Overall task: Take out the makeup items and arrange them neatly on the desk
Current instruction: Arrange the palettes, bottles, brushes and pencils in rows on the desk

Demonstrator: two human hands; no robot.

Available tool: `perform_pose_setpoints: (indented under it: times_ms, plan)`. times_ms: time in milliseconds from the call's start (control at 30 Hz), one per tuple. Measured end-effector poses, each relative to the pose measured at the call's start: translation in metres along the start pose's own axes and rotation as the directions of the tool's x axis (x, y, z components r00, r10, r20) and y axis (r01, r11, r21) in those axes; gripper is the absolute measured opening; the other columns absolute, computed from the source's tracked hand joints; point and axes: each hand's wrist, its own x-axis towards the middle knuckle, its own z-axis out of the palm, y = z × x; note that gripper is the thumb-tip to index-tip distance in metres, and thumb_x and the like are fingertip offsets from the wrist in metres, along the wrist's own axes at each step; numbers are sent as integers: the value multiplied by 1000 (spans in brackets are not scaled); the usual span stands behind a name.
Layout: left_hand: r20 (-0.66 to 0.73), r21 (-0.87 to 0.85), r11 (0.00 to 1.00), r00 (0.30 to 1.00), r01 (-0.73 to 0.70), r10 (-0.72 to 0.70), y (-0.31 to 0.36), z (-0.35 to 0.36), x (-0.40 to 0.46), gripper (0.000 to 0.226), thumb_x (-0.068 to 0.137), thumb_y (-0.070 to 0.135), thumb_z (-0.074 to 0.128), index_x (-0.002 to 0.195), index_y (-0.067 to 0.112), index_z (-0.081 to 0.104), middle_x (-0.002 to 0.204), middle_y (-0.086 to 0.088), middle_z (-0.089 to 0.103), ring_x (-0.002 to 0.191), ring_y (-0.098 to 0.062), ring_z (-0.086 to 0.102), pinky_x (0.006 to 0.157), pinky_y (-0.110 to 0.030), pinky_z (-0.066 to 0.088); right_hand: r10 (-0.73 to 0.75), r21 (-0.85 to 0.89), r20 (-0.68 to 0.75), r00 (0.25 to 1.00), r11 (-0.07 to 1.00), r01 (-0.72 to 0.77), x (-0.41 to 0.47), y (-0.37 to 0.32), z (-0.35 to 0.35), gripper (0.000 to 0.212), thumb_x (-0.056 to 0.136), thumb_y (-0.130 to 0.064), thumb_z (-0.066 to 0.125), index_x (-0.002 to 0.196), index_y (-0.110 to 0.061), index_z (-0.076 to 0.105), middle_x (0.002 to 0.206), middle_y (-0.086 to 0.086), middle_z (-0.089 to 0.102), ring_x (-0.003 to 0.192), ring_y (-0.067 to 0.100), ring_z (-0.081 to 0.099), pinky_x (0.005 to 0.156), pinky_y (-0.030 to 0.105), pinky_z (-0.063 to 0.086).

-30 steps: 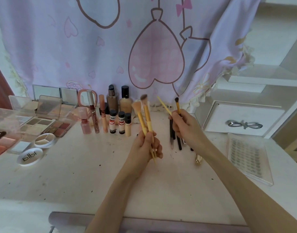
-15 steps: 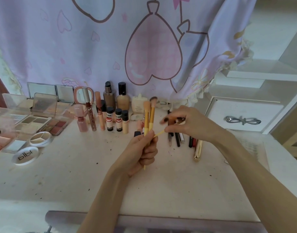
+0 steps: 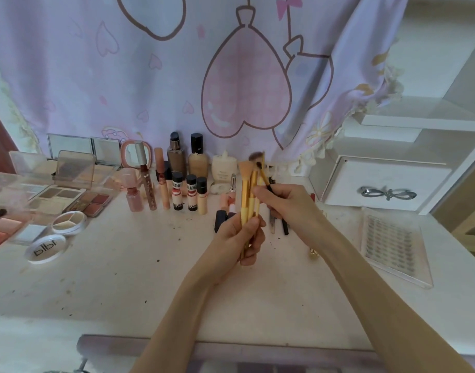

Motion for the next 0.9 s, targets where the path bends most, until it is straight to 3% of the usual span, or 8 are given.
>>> perform_pose_setpoints:
  times_ms: [100, 267, 367, 467, 533, 700, 800, 900]
  plan:
    - [22, 48, 999, 1000, 20, -21, 1, 3, 0, 25, 86, 32, 46, 87, 8, 52, 59, 1, 49, 47, -9, 36, 42, -19, 36, 15, 44, 99, 995, 999, -19, 1, -7, 2, 16, 86, -27, 63, 88, -15, 73, 55, -14, 58, 45, 0, 43, 47, 9, 35]
    - [-28, 178, 982, 998, 58, -54, 8, 4, -4, 24, 95, 27, 39, 88, 9, 53, 61, 2, 53, 54, -13, 46, 58, -27, 48, 23, -52, 196, 980, 999, -13, 4, -17, 7, 15, 92, -27, 55, 89, -22, 69, 72, -18, 67, 63, -12, 58, 62, 9, 42]
    - [-82, 336, 938, 995, 86, -62, 17, -1, -11, 23, 98, 28, 38, 91, 14, 57, 66, 6, 61, 63, -11, 59, 74, -30, 54, 8, -137, 258, 966, 990, 28, 6, -25, 19, 20, 97, -31, 45, 88, -24, 62, 88, 1, 66, 78, 8, 61, 77, 20, 50]
    - [-80, 435, 897, 996, 74, -43, 32, -12, -25, 21, 96, 31, 41, 94, 18, 57, 70, 7, 65, 70, -10, 63, 75, -23, 54, 9, -170, 290, 957, 984, 42, 11, -37, 38, 24, 99, -34, 36, 86, -28, 55, 104, 12, 62, 100, 24, 60, 96, 36, 46]
    - [-87, 486, 870, 995, 79, -42, 41, -22, -37, 20, 94, 33, 44, 97, 21, 58, 77, 6, 67, 74, -11, 65, 75, -22, 54, -13, -138, 275, 961, 989, 53, 15, -44, 51, 25, 100, -33, 34, 86, -27, 54, 101, 8, 63, 98, 21, 60, 92, 32, 47]
    - [-262, 692, 700, 965, 175, 18, 46, -69, -80, 19, 95, 32, 42, 97, 28, 61, 83, 9, 67, 73, 1, 63, 72, -13, 49, -30, -107, 336, 941, 992, 70, 23, -56, 79, 29, 102, -28, 30, 84, -18, 51, 73, -4, 55, 57, -1, 54, 55, 12, 45]
    - [-441, 798, 542, 868, 263, 228, 44, -102, -106, 18, 95, 23, 46, 91, 26, 63, 77, 14, 66, 72, 8, 59, 66, 0, 38, 75, -220, 511, 856, 974, 46, 23, -56, 101, 29, 101, -27, 30, 84, -13, 49, 71, 1, 53, 62, 11, 56, 66, 24, 55]
    - [-569, 791, 495, 728, 359, 382, 43, -126, -125, 18, 93, 13, 47, 92, 25, 61, 79, 11, 64, 73, 3, 57, 63, -4, 36, 186, -420, 598, 780, 901, 107, 27, -52, 133, 30, 101, -32, 30, 84, -14, 48, 70, 2, 55, 55, 11, 61, 56, 22, 54]
